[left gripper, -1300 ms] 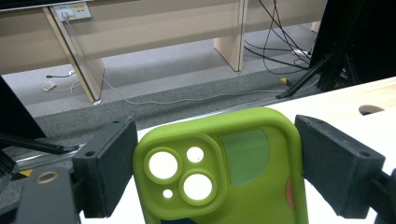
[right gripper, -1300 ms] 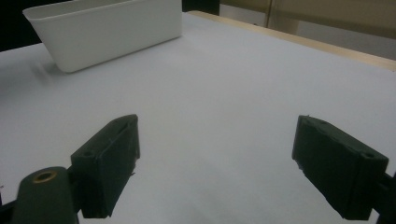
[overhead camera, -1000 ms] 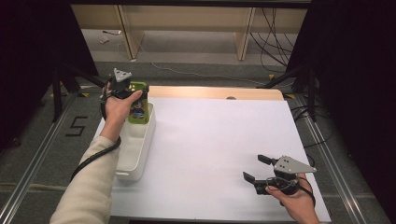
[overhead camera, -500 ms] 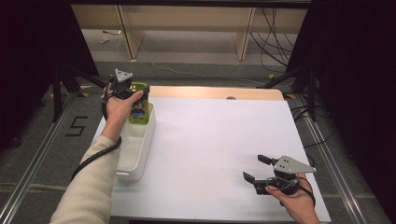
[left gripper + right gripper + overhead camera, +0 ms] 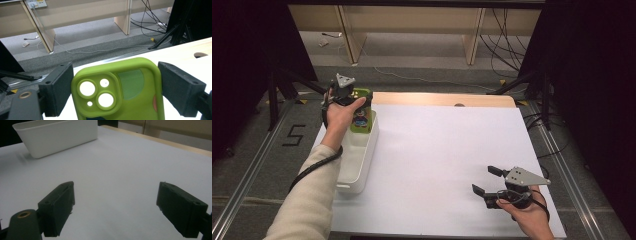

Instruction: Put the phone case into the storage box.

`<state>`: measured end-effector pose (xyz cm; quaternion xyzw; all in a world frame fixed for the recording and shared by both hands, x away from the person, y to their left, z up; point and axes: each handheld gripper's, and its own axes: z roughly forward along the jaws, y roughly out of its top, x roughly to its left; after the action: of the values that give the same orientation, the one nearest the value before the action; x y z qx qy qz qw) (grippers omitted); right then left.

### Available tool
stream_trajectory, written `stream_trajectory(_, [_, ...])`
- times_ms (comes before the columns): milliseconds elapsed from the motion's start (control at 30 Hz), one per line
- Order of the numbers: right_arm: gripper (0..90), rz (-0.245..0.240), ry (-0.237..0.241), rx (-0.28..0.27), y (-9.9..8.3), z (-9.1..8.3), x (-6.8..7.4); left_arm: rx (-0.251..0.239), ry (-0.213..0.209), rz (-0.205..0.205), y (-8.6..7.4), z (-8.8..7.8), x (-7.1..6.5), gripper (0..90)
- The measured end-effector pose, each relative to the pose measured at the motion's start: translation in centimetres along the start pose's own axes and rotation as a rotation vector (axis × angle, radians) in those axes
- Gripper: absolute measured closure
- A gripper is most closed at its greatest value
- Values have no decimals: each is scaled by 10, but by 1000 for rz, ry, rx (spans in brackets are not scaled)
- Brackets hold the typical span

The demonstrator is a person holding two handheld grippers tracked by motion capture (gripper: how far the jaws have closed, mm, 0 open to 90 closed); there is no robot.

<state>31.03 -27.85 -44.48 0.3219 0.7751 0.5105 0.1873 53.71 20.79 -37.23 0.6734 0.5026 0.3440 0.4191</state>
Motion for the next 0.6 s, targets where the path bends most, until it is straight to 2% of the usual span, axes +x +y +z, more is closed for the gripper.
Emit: stream_trajectory(600, [160, 0, 0, -2, 0, 0, 0, 17, -7, 1, -3, 6, -1, 157])
